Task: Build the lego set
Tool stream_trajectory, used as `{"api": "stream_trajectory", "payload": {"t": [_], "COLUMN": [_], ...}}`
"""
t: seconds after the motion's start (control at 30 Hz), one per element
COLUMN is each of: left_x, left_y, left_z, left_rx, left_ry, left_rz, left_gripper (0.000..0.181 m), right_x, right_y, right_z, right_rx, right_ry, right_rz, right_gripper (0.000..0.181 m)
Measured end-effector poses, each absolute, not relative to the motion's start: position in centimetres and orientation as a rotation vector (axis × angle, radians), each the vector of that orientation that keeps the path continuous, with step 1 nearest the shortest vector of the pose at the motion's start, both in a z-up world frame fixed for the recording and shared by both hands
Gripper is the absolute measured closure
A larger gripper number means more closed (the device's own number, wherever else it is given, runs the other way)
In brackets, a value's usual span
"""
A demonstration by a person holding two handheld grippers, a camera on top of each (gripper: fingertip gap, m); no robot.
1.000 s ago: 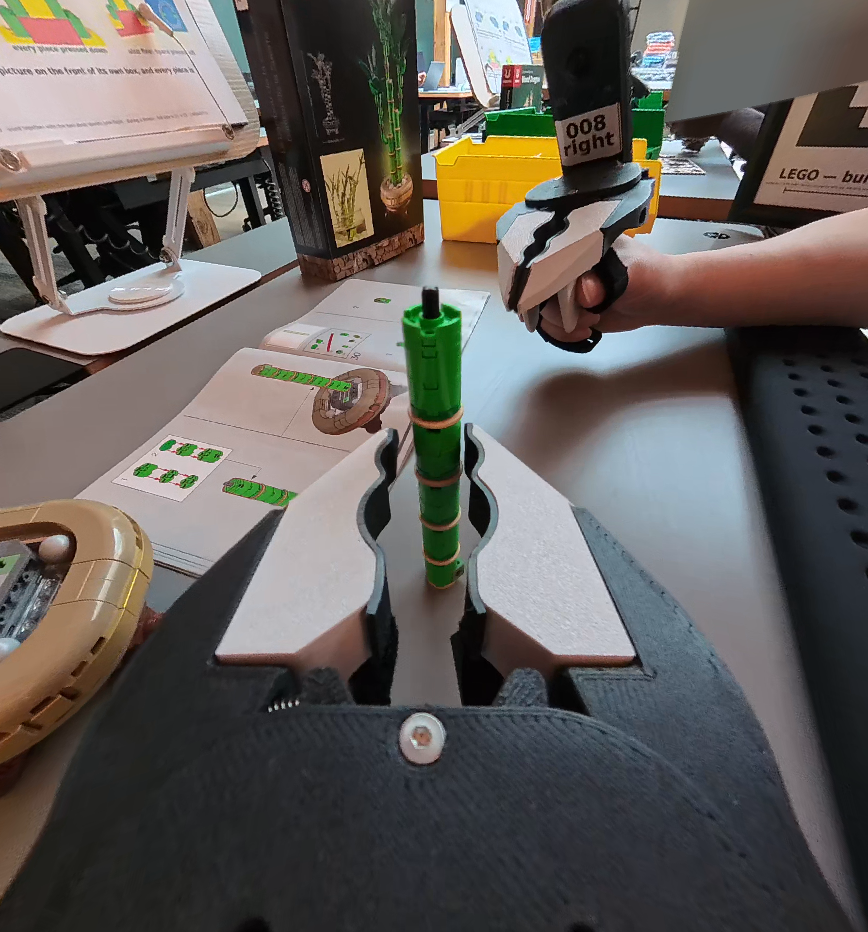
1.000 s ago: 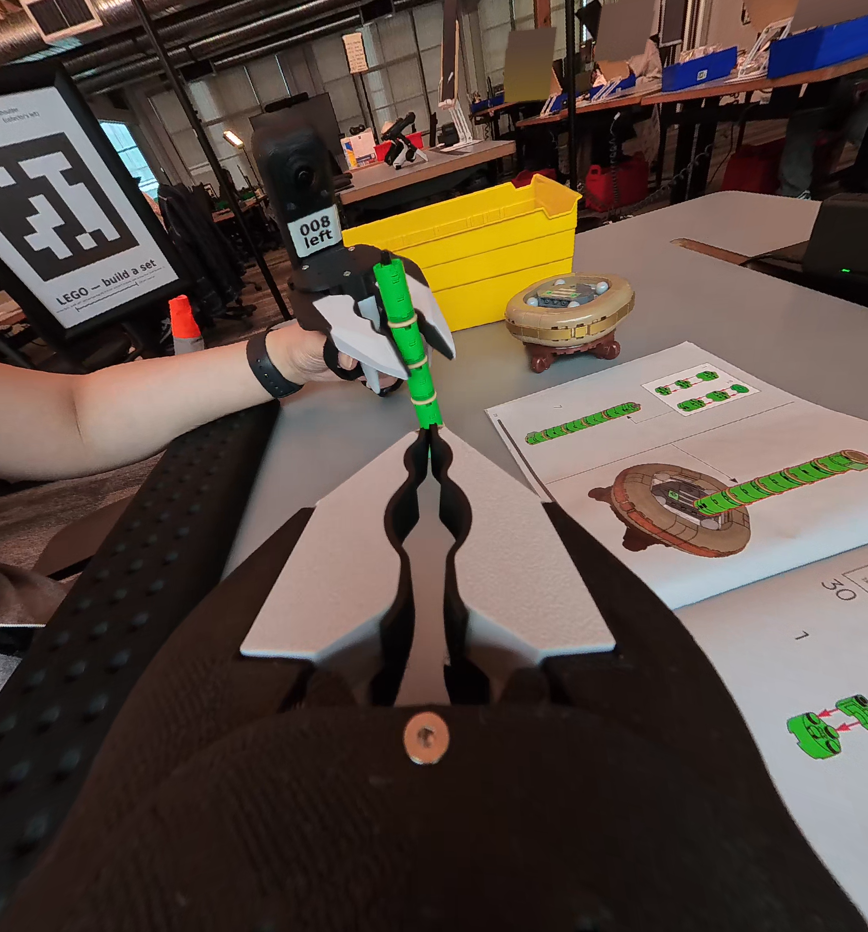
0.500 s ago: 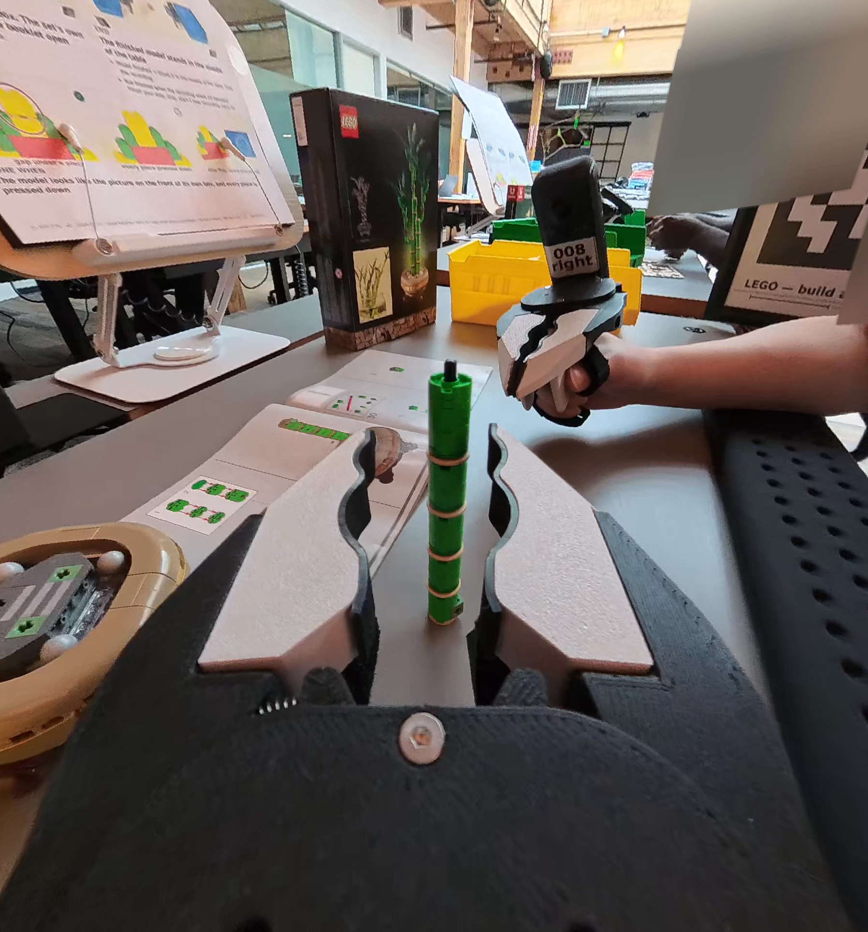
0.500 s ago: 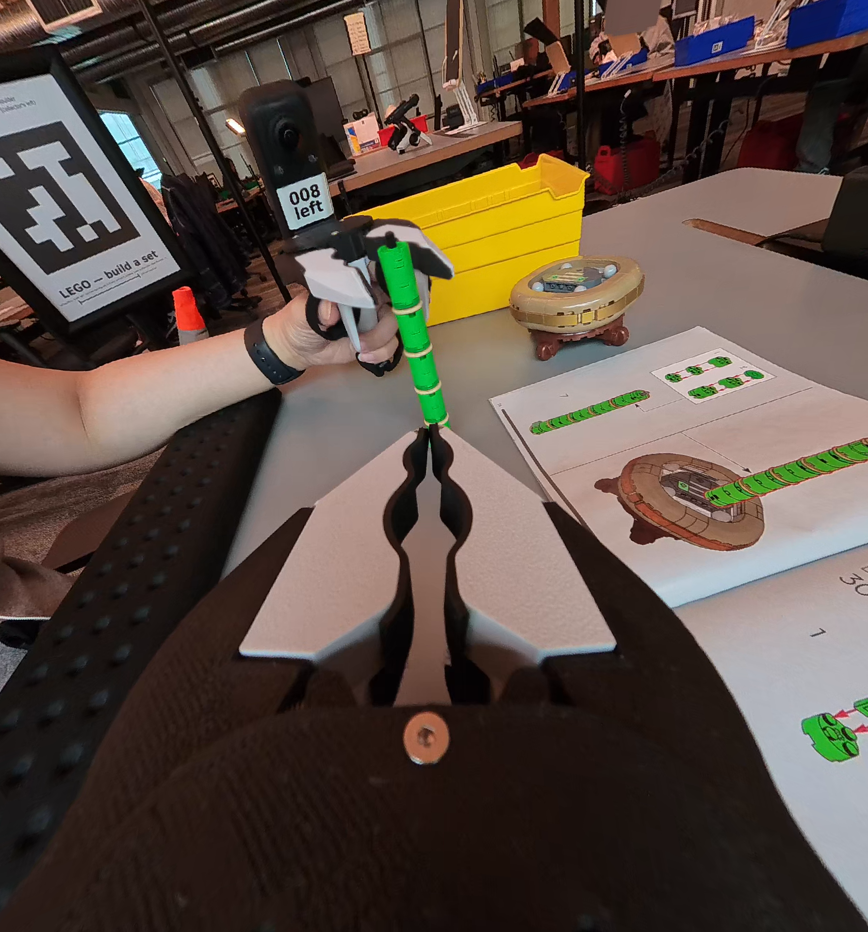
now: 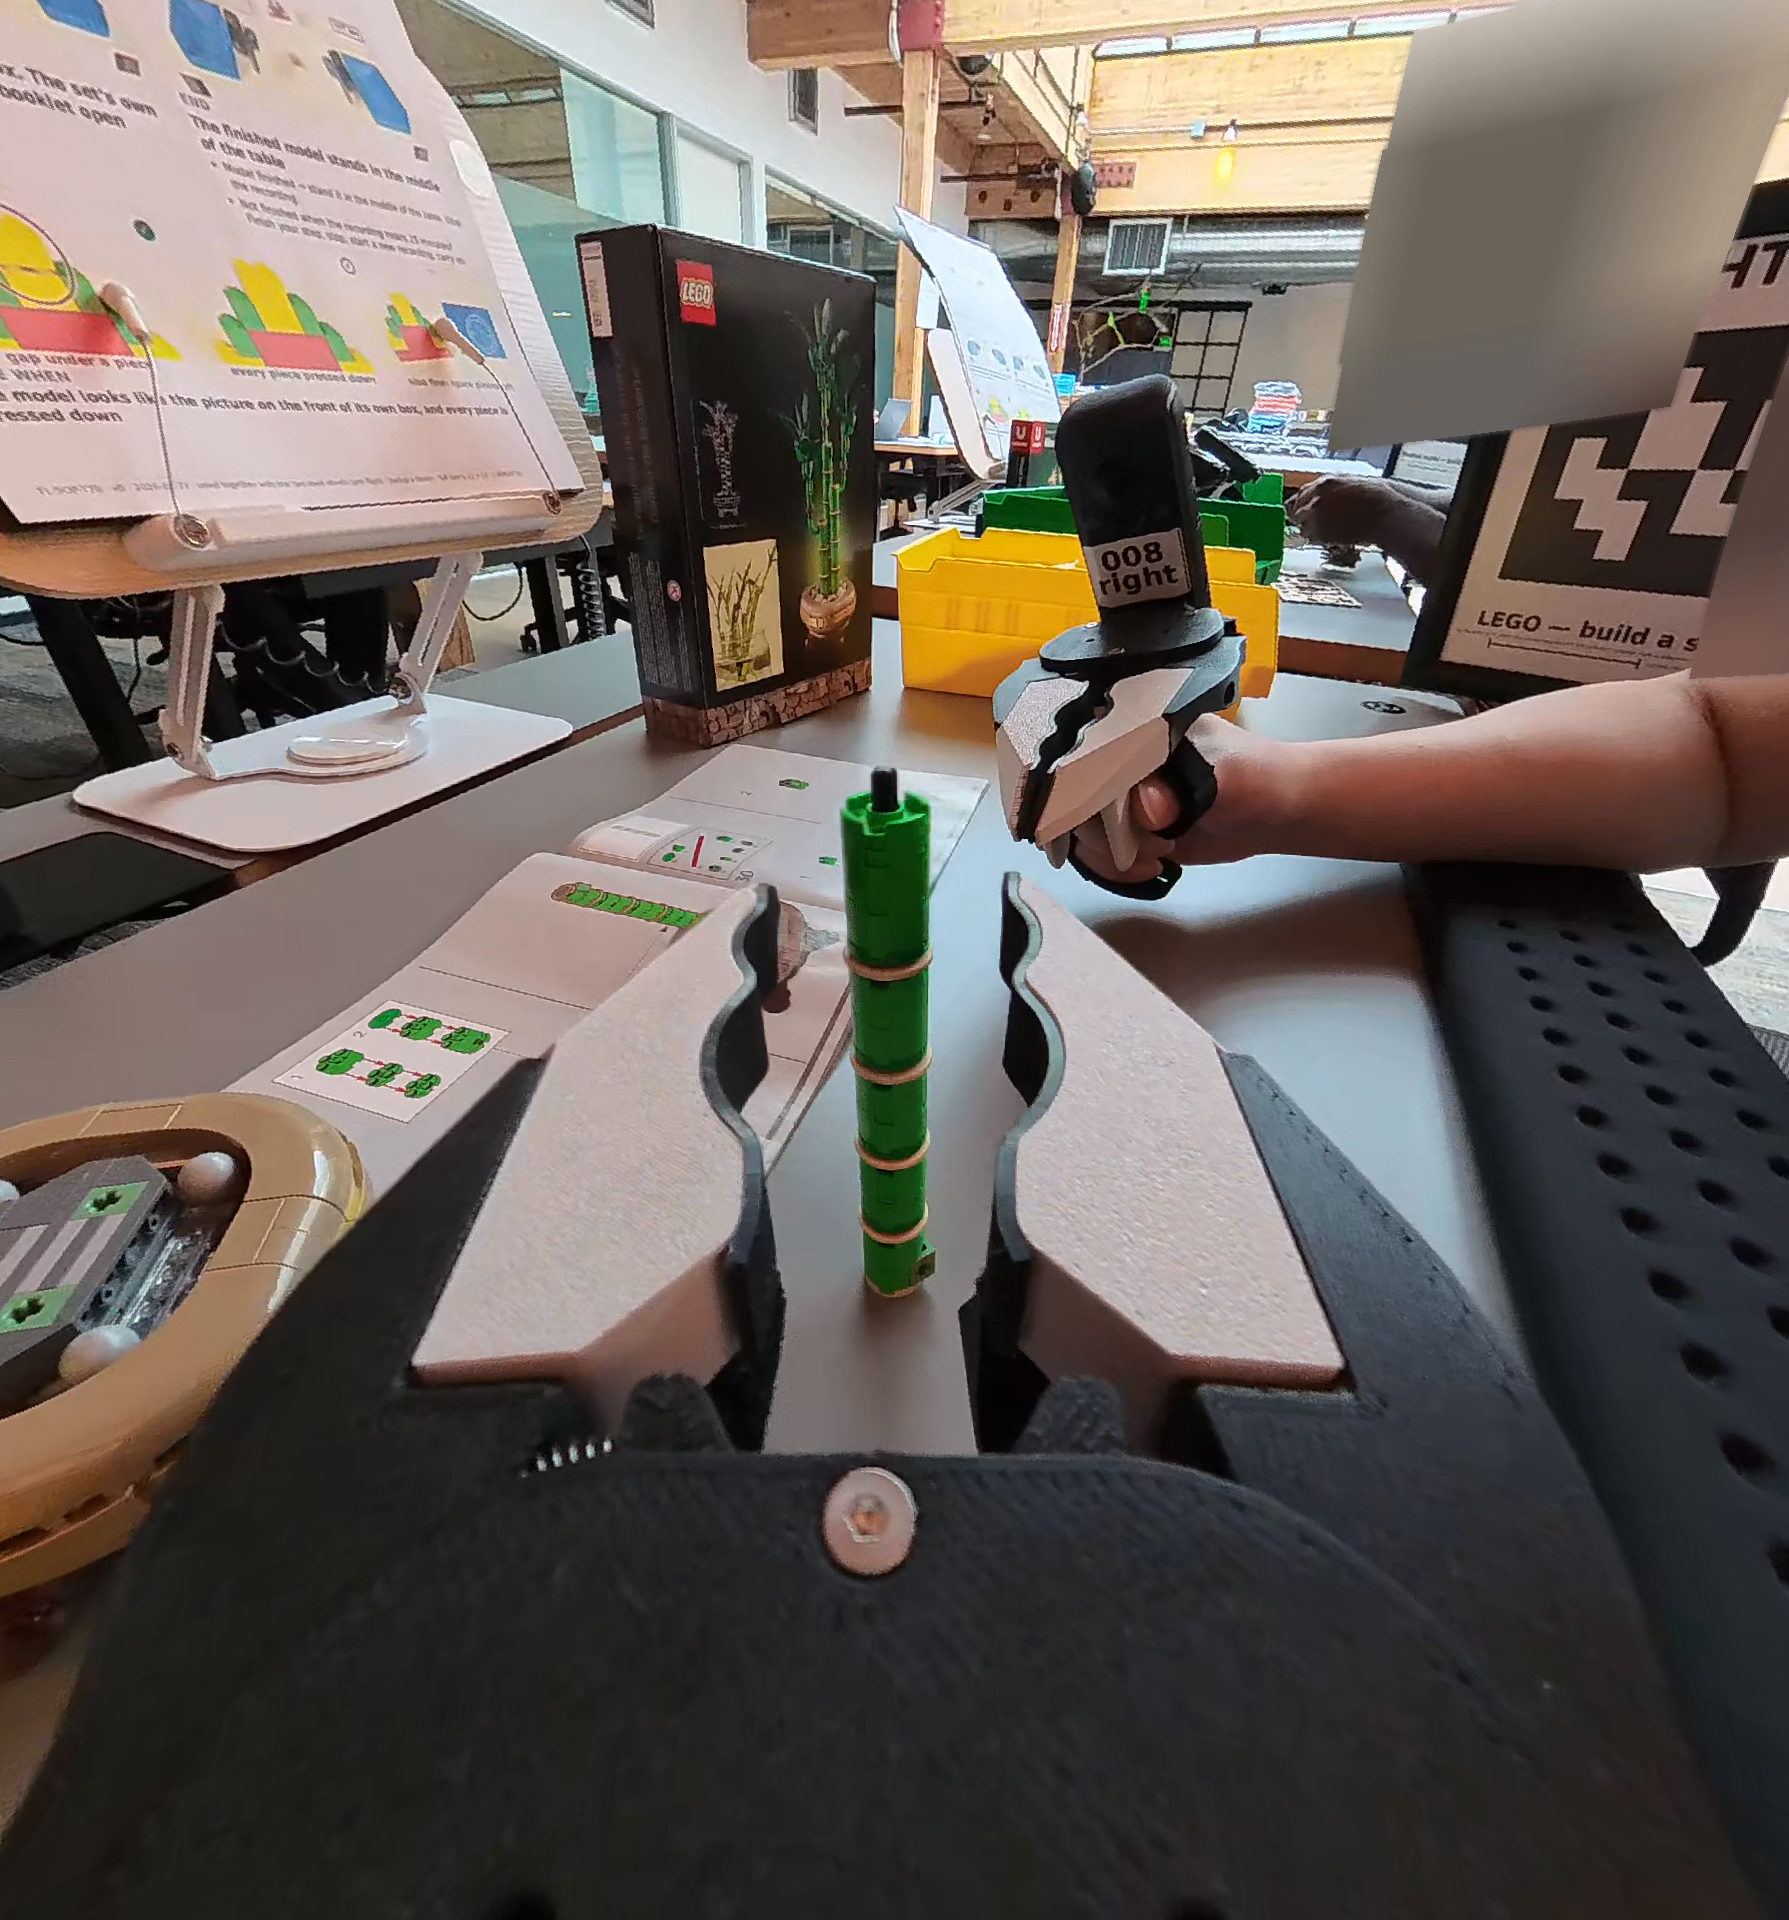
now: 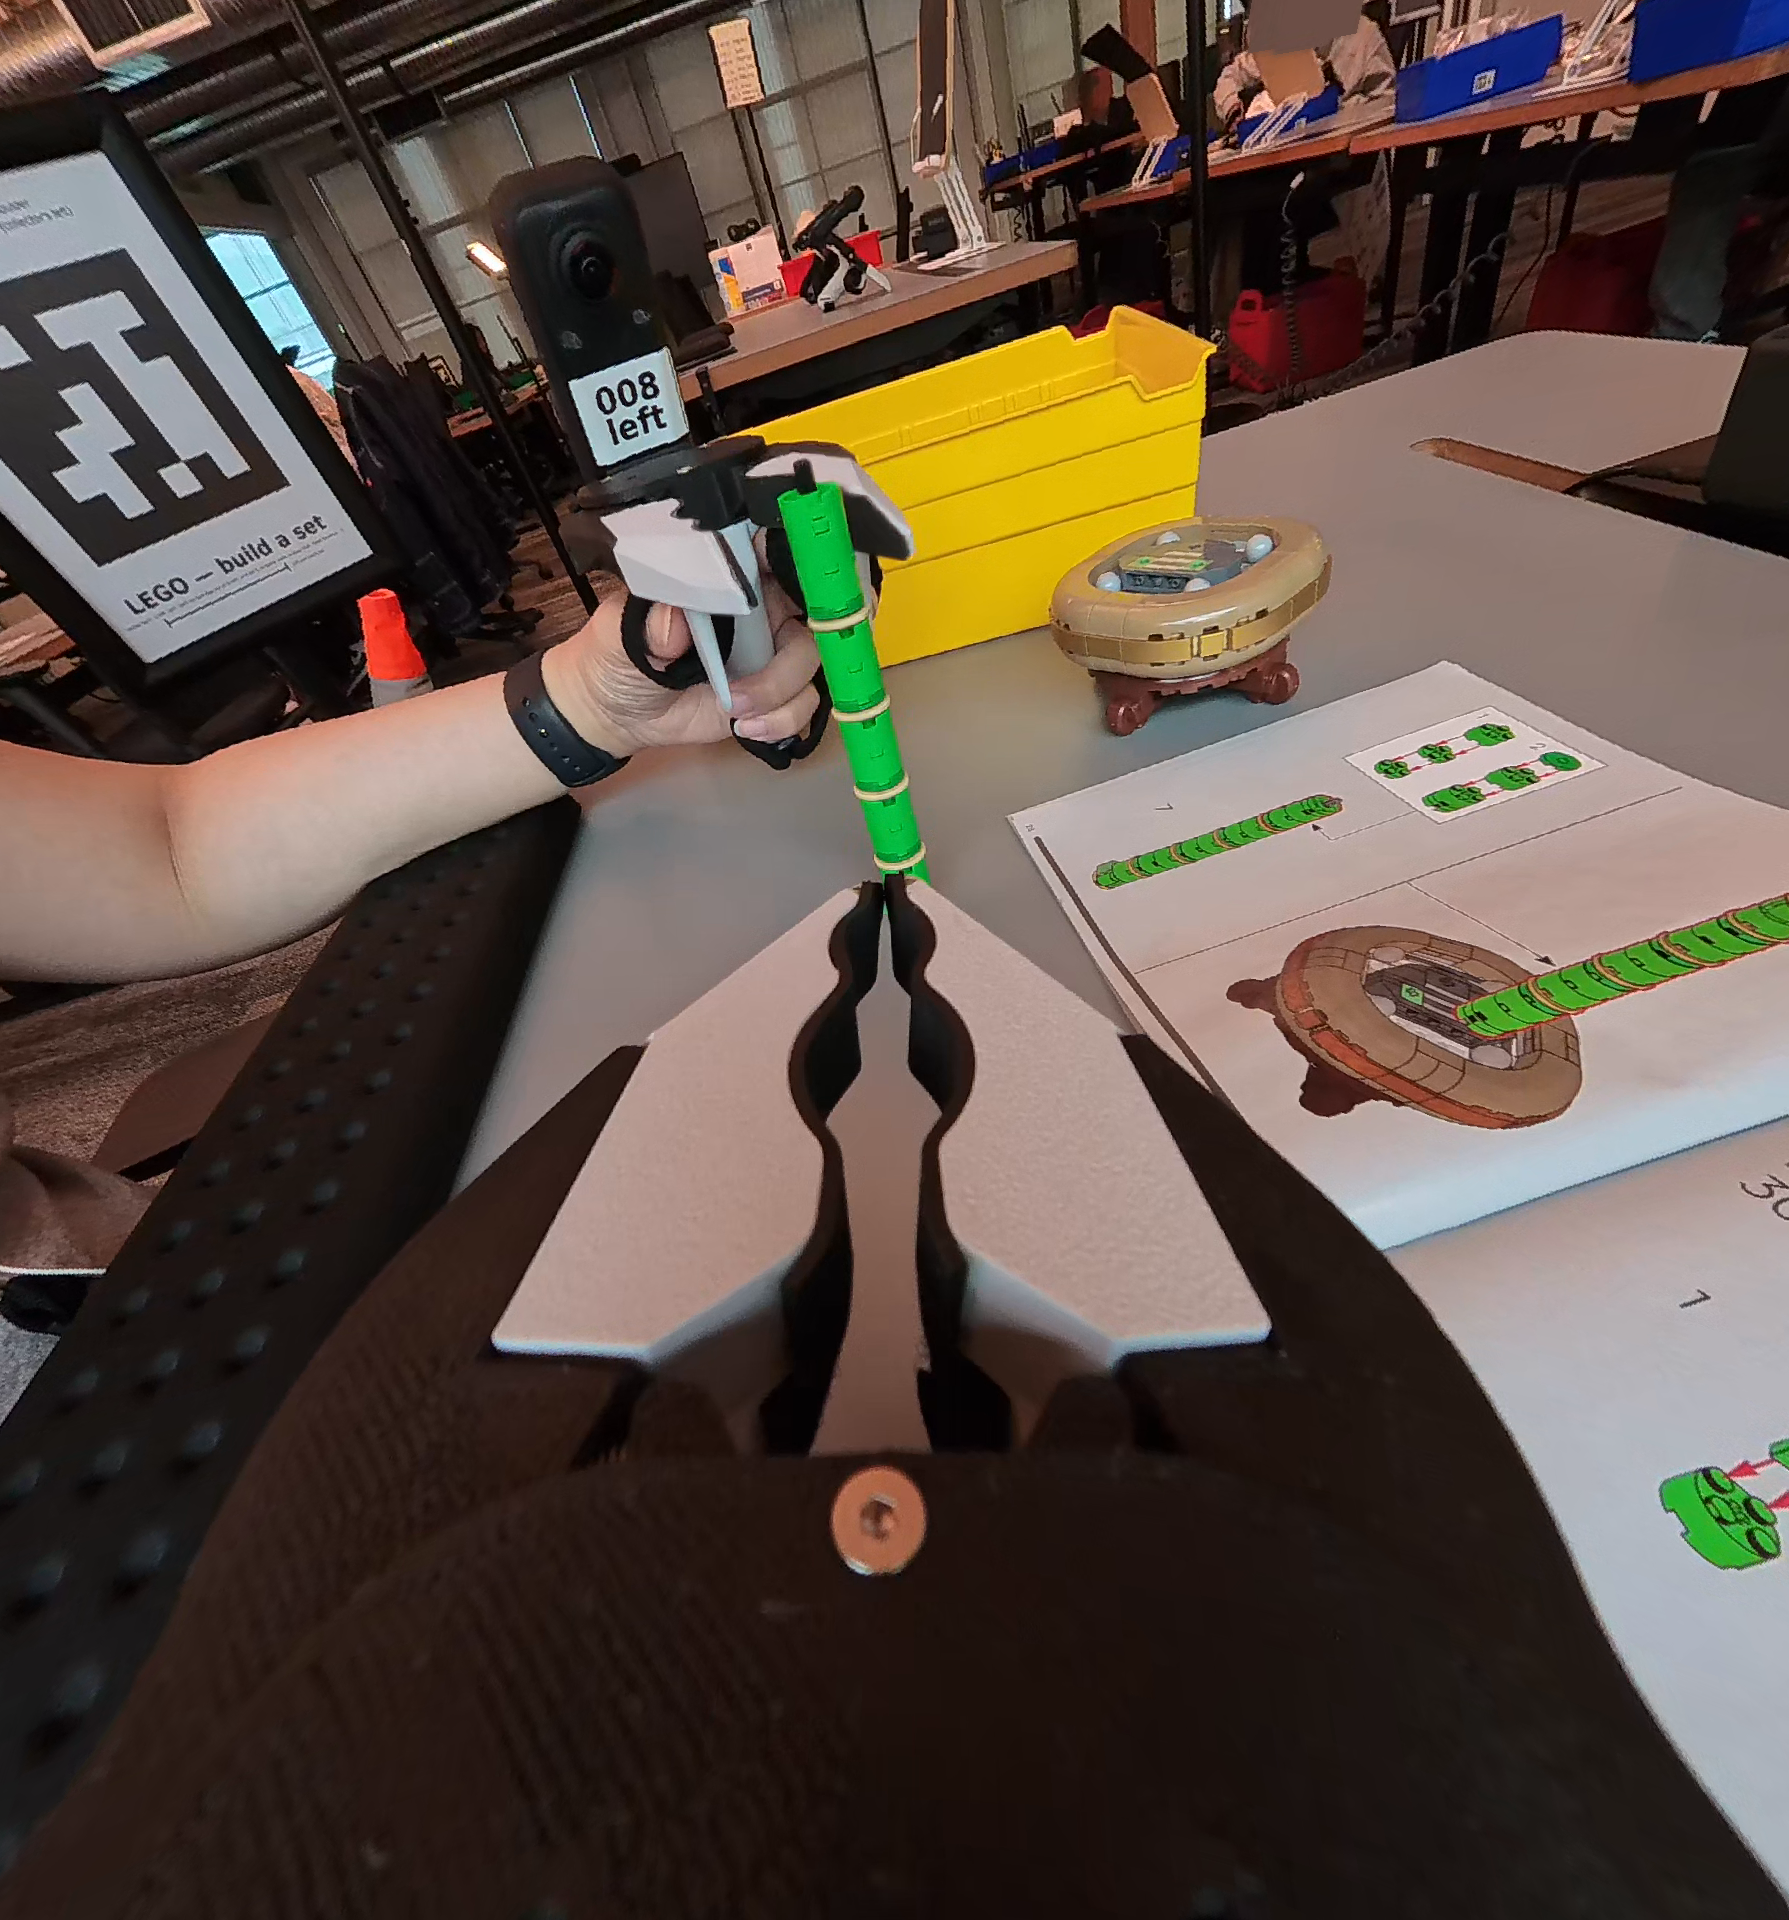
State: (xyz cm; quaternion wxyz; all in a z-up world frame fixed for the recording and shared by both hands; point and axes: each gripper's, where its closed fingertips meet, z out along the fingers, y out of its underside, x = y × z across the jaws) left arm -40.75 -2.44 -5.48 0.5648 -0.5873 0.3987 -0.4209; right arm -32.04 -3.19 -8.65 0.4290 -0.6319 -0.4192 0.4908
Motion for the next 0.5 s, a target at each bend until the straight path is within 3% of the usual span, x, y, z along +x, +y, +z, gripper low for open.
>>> {"api": "stream_trajectory", "payload": {"t": [0.5], "left_x": [-40.0], "left_y": [-2.9], "left_z": [-6.9], "left_rx": [-1.417], "left_ry": [1.018], "left_rz": [-0.976], "left_gripper": [0.149], "right_x": [-32.2], "right_y": [-3.1], "right_z": [-9.1], "right_rx": [-1.597], "right_ry": [-1.051], "right_rz": [1.232], "right_gripper": [0.180]}}
